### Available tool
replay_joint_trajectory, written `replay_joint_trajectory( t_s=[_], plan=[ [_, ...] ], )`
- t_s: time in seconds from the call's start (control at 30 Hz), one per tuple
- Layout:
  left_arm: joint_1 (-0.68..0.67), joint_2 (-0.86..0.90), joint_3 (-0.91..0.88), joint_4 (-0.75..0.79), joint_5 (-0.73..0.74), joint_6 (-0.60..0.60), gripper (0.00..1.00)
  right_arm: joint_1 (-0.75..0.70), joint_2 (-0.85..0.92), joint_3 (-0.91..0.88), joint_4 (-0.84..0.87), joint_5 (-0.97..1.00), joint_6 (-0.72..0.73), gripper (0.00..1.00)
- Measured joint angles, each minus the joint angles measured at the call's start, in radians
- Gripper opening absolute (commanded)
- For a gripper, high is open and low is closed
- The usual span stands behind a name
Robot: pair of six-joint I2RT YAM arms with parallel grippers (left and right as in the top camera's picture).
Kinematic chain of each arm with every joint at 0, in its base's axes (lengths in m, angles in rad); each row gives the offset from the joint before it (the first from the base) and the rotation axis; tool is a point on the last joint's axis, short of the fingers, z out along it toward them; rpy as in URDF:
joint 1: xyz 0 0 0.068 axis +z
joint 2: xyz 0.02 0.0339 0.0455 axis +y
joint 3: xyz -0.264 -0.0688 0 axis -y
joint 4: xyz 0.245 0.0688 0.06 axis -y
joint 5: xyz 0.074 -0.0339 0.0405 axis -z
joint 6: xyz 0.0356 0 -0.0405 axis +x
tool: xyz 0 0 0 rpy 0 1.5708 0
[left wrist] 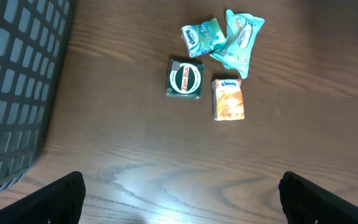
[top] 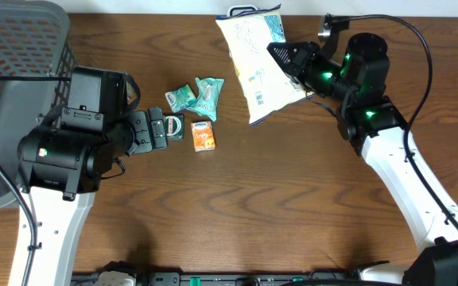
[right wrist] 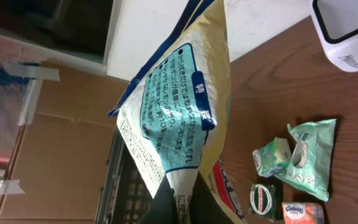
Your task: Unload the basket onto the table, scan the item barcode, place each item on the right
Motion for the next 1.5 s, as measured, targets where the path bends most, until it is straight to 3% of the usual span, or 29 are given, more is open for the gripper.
replay_joint_trajectory(
  t_s=[0.33, 0.57, 0.83, 0.97, 1.07, 1.13, 1.5],
  plan=[
    [0.0, 0.0, 0.0, 0.0, 0.0, 0.0, 0.98, 0.0, 0.0, 0.0, -0.011, -0.018, -0.021, 0.01],
    [0.0, 0.0, 0.0, 0.001, 0.0, 0.0, 0.98, 0.001, 0.023, -0.013, -0.323, 0.045, -0.222, 0.01],
    [0.0, 0.0, 0.0, 0.0, 0.0, 0.0, 0.98, 0.0, 0.183, -0.159, -0.212, 0.114, -0.333, 0.03],
    [0.0, 0.0, 0.0, 0.0, 0.0, 0.0, 0.98, 0.0, 0.22, -0.169, -0.215, 0.155, -0.426, 0.17],
    [0.0, 0.0, 0.0, 0.0, 0.0, 0.0, 0.98, -0.003, 0.215, -0.167, -0.237, 0.207, -0.506, 0.51],
    [0.0, 0.0, 0.0, 0.0, 0.0, 0.0, 0.98, -0.009, 0.209, -0.16, -0.283, 0.256, -0.567, 0.61],
    [0.0, 0.0, 0.0, 0.0, 0.0, 0.0, 0.98, -0.035, 0.192, -0.037, -0.479, 0.388, -0.813, 0.77]
  ],
)
